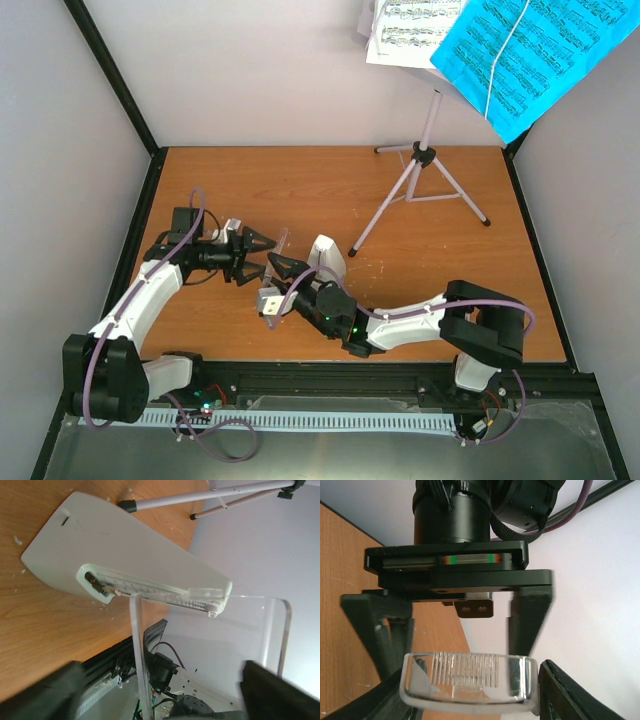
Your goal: Pack up the instrument practice props
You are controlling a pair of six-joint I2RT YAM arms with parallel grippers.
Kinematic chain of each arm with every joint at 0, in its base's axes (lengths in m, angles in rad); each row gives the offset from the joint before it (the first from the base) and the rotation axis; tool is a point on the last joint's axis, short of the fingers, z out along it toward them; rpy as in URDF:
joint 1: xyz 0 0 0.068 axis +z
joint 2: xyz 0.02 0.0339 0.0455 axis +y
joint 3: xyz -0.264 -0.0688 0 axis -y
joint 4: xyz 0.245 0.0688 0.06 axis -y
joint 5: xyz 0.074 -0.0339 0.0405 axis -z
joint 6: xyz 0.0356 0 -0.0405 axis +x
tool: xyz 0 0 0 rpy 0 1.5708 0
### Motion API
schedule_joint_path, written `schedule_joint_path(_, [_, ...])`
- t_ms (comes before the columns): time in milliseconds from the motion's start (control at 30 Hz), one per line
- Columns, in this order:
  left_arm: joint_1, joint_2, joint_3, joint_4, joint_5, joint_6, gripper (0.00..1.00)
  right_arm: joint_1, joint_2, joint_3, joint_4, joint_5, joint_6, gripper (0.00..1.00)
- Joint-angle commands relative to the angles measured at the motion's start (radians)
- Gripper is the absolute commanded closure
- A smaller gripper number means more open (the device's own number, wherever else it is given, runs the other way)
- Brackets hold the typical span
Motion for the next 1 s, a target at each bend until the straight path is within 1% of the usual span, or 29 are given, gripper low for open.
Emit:
schedule_joint_path(0, [0.003, -0.013, 0.008, 0.145, 0.049, 0.033, 0.01, 0.005, -0.067, -0.021, 0.070, 0.011, 0.031, 0.52])
schedule_joint_path(100, [0.003, -0.008, -0.016, 0.270, 0.070, 0.026, 0.01, 0.006, -0.157, -0.030, -0.003, 0.025, 0.080, 0.52])
schedule_joint_path(133, [0.004, -0.007, -0.011, 0.293, 0.041, 0.048, 0.00, 0.007, -0.213, -0.033, -0.026, 0.039, 0.113, 0.52])
schedule_joint_path(233, [0.003, -0.006, 0.030, 0.282, -0.091, 0.143, 0.01, 0.006, -0.346, -0.061, -0.101, 0.035, 0.215, 0.52])
schedule_joint_path(367, [-0.010, -0.059, 0.051, 0.391, -0.173, 0.234, 0.00, 0.006, -0.509, -0.058, -0.314, 0.068, 0.392, 0.52])
schedule_joint_path(433, [-0.054, -0.095, 0.067, 0.415, -0.258, 0.308, 0.00, 0.004, -0.586, -0.056, -0.411, 0.122, 0.482, 0.52])
schedule_joint_path(500, [-0.117, -0.090, 0.102, 0.387, -0.345, 0.380, 0.01, 0.000, -0.663, -0.074, -0.489, 0.166, 0.569, 0.52])
schedule_joint_path(567, [-0.176, -0.043, 0.149, 0.313, -0.391, 0.437, 0.00, -0.032, -0.733, -0.084, -0.588, 0.181, 0.680, 0.52])
schedule_joint_path(633, [-0.237, 0.019, 0.196, 0.262, -0.444, 0.480, 0.01, -0.103, -0.786, -0.088, -0.710, 0.175, 0.821, 0.52])
schedule_joint_path(733, [-0.353, 0.092, 0.242, 0.232, -0.530, 0.522, 0.00, -0.188, -0.842, -0.113, -0.861, 0.182, 0.970, 0.52])
schedule_joint_path(800, [-0.398, 0.136, 0.270, 0.219, -0.563, 0.537, 0.01, -0.235, -0.881, -0.137, -0.958, 0.179, 1.060, 0.52])
schedule_joint_path(967, [-0.482, 0.215, 0.328, 0.186, -0.643, 0.578, 0.00, -0.297, -0.986, -0.217, -1.077, 0.184, 1.232, 0.52])
